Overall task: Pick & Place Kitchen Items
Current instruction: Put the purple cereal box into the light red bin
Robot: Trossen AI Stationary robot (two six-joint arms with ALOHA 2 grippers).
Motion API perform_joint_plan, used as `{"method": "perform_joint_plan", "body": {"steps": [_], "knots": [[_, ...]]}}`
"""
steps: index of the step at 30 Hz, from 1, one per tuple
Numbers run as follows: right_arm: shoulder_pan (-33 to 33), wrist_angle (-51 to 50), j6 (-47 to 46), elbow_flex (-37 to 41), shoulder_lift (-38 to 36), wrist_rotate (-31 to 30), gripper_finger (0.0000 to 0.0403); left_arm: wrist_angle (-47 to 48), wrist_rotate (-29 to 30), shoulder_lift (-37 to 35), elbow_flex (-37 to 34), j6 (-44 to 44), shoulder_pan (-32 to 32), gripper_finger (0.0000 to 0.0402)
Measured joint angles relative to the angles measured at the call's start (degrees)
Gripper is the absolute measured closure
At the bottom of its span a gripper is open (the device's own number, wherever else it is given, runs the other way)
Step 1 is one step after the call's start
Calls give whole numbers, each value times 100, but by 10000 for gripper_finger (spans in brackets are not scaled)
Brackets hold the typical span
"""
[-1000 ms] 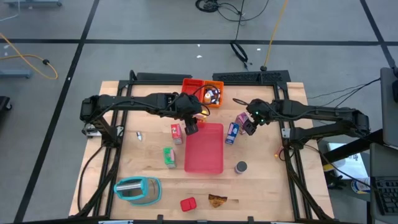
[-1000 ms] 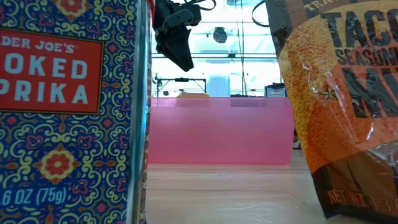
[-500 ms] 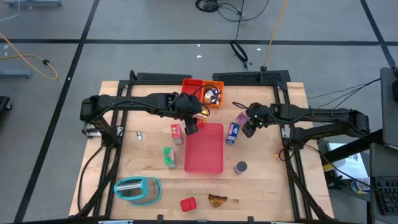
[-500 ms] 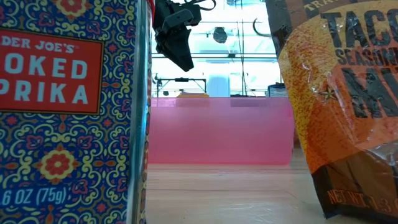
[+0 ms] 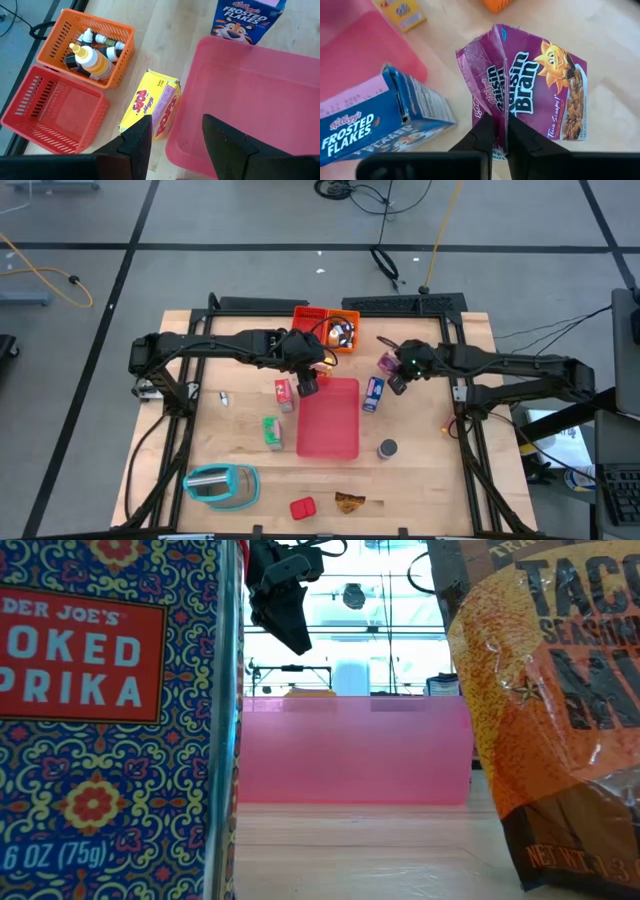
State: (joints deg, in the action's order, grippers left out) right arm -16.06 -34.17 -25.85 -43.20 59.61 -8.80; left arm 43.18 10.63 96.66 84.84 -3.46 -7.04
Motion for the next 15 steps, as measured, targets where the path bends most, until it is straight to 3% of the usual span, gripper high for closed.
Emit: {"method": "perform_joint_plan", "body": {"steps": [6,15], "knots": [[-15,244,260,-494,-187,23,393,-13,-1,0,0,0,2,224],[165,1805,190,-623,-311,1186,393,13,0,0,-1,-12,2,224]]}}
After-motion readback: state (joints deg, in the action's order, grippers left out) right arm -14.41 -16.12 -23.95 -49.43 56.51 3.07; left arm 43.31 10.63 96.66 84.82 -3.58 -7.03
